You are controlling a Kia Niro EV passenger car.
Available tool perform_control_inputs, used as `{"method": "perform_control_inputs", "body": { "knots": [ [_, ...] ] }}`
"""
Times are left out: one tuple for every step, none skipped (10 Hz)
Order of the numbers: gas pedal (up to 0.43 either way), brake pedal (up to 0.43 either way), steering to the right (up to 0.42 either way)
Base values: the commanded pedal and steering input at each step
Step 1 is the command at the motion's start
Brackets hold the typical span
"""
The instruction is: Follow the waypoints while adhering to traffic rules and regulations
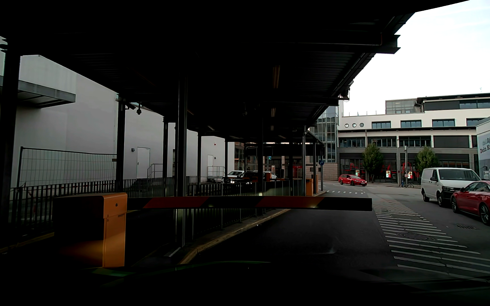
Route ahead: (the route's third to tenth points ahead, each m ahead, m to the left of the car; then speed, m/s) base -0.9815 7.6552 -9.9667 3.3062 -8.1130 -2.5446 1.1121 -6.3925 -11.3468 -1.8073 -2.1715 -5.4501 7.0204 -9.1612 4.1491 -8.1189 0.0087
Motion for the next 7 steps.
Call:
{"method": "perform_control_inputs", "body": {
  "knots": [
    [0.000, 0.244, 0.027],
    [0.000, 0.244, 0.027],
    [0.000, 0.244, 0.027],
    [0.000, 0.250, 0.027],
    [0.000, 0.250, 0.027],
    [0.000, 0.256, 0.027],
    [0.000, 0.256, 0.027]
  ]
}}
